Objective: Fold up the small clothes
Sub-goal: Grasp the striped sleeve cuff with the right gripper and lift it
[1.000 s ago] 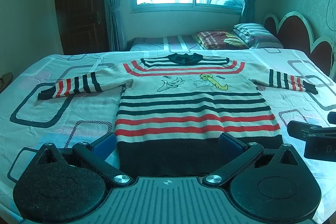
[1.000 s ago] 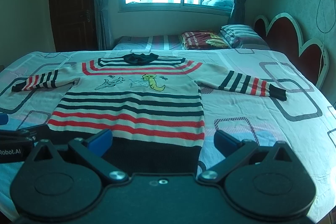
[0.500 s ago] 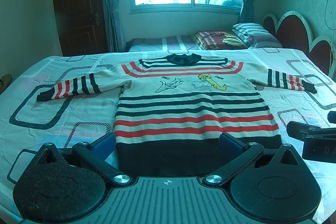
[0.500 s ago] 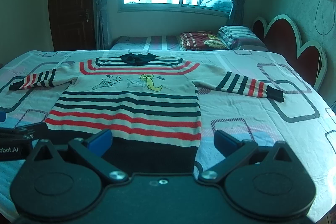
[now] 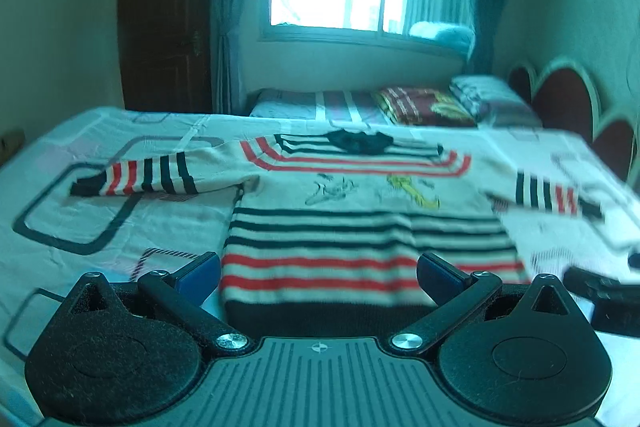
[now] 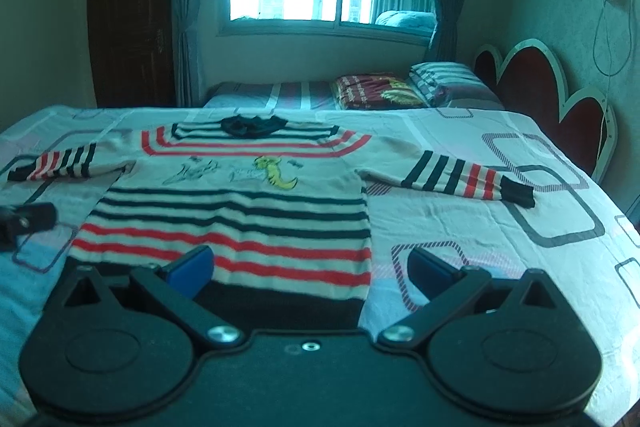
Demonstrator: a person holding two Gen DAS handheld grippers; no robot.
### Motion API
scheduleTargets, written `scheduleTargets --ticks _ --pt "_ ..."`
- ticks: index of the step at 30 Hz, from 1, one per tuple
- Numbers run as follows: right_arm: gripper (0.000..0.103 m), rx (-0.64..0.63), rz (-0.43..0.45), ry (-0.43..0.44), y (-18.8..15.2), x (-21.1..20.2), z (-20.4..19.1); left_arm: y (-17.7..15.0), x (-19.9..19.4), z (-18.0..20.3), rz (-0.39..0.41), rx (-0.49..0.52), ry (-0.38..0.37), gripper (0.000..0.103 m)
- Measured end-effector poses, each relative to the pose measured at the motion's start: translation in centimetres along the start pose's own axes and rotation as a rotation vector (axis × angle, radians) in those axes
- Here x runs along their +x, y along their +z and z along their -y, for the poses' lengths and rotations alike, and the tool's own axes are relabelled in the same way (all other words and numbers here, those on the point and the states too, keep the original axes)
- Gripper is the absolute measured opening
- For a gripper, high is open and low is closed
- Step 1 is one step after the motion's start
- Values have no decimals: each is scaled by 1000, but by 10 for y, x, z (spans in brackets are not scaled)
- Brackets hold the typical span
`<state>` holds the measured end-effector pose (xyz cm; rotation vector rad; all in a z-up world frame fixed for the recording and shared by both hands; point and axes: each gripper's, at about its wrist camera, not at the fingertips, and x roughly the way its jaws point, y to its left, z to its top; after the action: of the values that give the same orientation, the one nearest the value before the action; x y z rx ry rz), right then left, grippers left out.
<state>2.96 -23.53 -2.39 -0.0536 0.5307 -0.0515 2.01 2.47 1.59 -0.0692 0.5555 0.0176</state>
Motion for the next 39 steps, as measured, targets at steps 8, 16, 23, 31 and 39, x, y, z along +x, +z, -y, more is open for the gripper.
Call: scheduleTargets --ticks 8,16,23,31,39 --pt "103 244 -179 -112 11 104 108 38 93 -9 -4 7 -24 103" --pt "43 690 -96 -100 20 201 239 60 190 7 -81 -52 -61 103" --pt "36 976 -55 -100 -1 278 309 57 255 -3 -131 -96 29 103" --pt "17 1028 -7 -102 -2 311 328 59 300 -15 -168 -108 28 103" --pt "8 782 11 -261 31 317 296 68 320 -40 -223 -74 66 103"
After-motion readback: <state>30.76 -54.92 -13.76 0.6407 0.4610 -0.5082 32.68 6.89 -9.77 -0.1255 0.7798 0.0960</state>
